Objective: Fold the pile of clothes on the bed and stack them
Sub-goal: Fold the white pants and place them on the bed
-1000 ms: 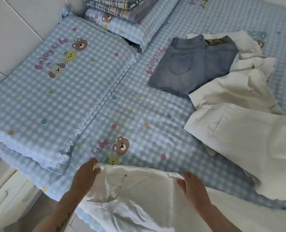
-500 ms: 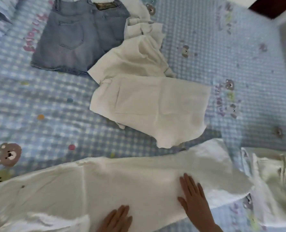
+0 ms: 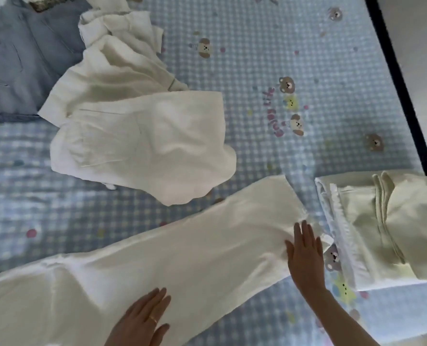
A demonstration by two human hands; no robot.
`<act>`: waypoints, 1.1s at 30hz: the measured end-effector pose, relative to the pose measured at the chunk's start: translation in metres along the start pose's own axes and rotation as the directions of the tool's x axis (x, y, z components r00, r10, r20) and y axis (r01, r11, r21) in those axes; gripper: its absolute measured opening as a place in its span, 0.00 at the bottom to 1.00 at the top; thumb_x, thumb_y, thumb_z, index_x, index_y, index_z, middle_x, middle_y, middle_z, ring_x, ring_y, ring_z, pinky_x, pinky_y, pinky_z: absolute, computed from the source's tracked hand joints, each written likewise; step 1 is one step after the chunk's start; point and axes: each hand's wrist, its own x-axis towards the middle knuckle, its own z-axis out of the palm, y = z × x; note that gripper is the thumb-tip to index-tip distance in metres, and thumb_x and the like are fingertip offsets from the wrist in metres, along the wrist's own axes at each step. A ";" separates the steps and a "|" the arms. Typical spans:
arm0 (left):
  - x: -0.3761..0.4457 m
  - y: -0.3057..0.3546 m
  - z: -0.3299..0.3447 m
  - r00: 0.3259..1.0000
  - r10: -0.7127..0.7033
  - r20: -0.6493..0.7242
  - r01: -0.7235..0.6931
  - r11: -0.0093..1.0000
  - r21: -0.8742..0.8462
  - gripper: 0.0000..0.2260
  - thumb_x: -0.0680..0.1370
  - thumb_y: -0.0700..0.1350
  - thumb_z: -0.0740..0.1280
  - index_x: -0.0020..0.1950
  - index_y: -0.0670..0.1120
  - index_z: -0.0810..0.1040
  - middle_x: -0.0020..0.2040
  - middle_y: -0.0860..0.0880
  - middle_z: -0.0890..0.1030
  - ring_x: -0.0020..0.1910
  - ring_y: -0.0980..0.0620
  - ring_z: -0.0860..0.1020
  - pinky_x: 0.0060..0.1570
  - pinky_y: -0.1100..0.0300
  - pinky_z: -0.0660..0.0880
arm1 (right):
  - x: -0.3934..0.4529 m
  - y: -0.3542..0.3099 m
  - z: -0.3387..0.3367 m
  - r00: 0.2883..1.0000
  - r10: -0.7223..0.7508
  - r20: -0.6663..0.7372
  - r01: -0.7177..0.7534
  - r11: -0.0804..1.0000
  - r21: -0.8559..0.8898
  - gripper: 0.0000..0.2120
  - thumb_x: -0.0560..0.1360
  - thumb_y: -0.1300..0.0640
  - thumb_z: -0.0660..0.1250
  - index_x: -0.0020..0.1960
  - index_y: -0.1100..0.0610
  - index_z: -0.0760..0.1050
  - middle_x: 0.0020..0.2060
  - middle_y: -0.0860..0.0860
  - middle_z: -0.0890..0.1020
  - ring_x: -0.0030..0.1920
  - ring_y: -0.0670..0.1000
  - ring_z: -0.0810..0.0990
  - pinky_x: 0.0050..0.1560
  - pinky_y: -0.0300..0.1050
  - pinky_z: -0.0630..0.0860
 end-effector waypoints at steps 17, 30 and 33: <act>0.283 0.149 -0.015 0.792 0.547 0.270 -0.610 0.729 0.311 0.24 0.76 0.42 0.66 0.71 0.52 0.67 0.77 0.42 0.42 0.75 0.43 0.37 0.72 0.48 0.36 | -0.073 0.051 -0.042 0.897 -0.441 0.043 0.367 0.793 0.486 0.09 0.69 0.59 0.73 0.48 0.49 0.80 0.40 0.48 0.78 0.37 0.47 0.77 0.39 0.34 0.70; 0.132 0.177 0.085 0.557 0.117 0.822 -0.263 0.964 0.040 0.17 0.82 0.48 0.52 0.67 0.45 0.69 0.66 0.42 0.73 0.64 0.44 0.71 0.65 0.46 0.66 | 0.016 0.056 -0.024 0.998 -0.068 0.008 0.052 0.832 0.553 0.12 0.77 0.56 0.67 0.59 0.55 0.78 0.52 0.51 0.81 0.53 0.50 0.79 0.52 0.42 0.74; 0.133 0.182 0.080 0.563 0.090 0.821 -0.259 0.963 0.072 0.19 0.83 0.52 0.50 0.70 0.45 0.65 0.69 0.40 0.70 0.68 0.44 0.69 0.67 0.48 0.62 | 0.083 0.004 -0.009 0.954 -0.279 0.113 0.231 0.919 0.319 0.19 0.78 0.52 0.62 0.68 0.57 0.69 0.63 0.53 0.75 0.66 0.53 0.70 0.65 0.47 0.65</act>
